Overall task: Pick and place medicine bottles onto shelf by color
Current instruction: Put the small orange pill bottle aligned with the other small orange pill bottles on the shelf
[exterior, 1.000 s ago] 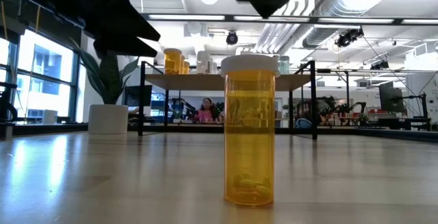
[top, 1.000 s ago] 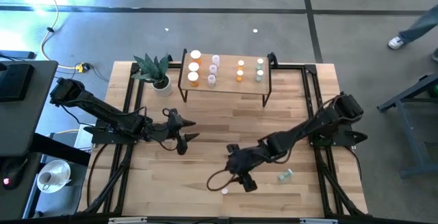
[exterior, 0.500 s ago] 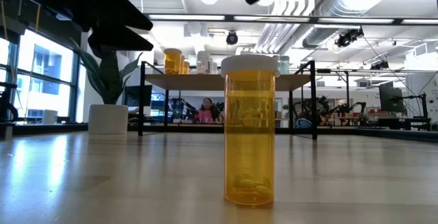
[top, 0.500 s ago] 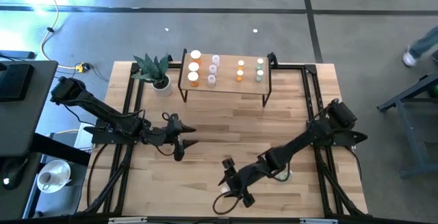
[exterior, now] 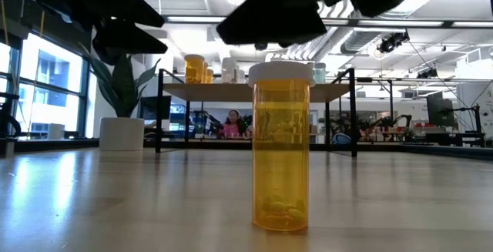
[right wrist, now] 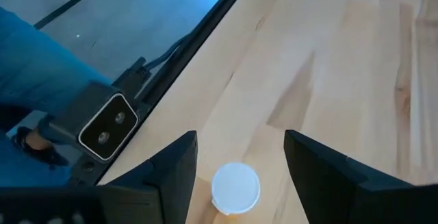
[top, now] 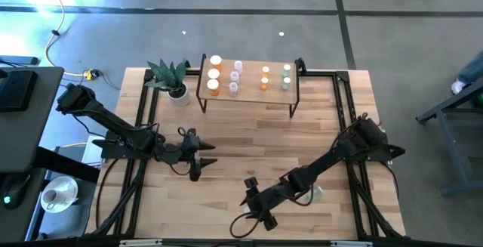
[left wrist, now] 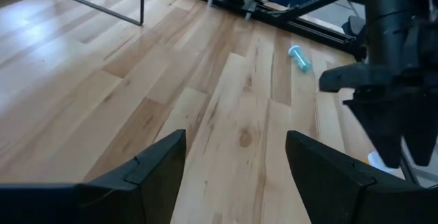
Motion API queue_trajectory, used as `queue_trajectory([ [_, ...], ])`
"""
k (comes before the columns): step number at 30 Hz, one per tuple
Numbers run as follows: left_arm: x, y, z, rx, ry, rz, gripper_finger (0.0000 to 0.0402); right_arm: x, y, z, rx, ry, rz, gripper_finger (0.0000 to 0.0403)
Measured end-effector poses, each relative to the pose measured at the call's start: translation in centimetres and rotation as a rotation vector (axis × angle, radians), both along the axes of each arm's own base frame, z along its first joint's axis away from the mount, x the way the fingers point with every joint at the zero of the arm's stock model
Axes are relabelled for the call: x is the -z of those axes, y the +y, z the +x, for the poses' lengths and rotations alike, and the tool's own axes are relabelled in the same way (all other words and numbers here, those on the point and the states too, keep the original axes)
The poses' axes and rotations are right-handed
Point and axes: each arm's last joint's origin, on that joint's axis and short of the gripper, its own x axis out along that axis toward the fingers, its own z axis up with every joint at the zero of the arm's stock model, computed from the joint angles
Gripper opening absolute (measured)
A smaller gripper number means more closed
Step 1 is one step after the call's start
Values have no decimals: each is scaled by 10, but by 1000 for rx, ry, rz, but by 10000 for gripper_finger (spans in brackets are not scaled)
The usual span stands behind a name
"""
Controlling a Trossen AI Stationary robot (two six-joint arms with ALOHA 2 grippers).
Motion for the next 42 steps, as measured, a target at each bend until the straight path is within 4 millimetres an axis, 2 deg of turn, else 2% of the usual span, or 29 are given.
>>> queue_trajectory([
  [12,0,0,0,-6,-2,-6,241,31,3,3,3,78,-17,210],
  [19,1,0,0,-7,4,-4,241,31,3,3,5,80,-15,204],
  [28,1,0,0,0,9,11,241,32,2,2,16,104,-15,123],
  [32,1,0,0,1,10,13,241,32,2,1,9,106,-11,98],
  [37,1,0,0,1,10,14,241,30,2,1,6,104,-7,97],
  [42,1,0,0,1,9,14,241,9,0,-1,-3,60,0,104],
])
